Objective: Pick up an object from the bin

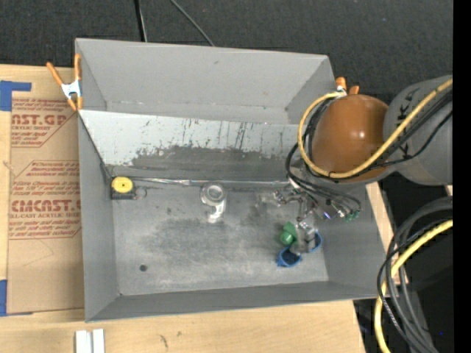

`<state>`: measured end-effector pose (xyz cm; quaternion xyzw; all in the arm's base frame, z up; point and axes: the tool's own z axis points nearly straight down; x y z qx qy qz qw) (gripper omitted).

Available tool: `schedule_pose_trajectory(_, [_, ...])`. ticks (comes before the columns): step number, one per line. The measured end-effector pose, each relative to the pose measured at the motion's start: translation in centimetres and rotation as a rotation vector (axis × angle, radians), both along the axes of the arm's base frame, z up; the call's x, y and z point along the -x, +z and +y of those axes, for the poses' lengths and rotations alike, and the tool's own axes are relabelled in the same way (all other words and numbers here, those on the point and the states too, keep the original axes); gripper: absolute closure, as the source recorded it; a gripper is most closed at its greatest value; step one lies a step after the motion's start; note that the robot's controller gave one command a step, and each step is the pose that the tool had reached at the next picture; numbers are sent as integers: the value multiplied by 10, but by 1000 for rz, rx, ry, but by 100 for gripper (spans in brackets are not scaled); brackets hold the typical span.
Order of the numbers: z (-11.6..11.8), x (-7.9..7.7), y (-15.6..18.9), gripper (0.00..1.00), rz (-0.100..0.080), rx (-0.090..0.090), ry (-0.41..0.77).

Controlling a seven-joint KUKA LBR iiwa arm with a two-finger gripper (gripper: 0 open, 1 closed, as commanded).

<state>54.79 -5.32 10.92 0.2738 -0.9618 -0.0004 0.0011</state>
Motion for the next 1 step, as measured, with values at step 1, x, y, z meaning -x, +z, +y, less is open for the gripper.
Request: schedule_pose_trajectory(1, [-26,9,-41,0,1,-1,102])
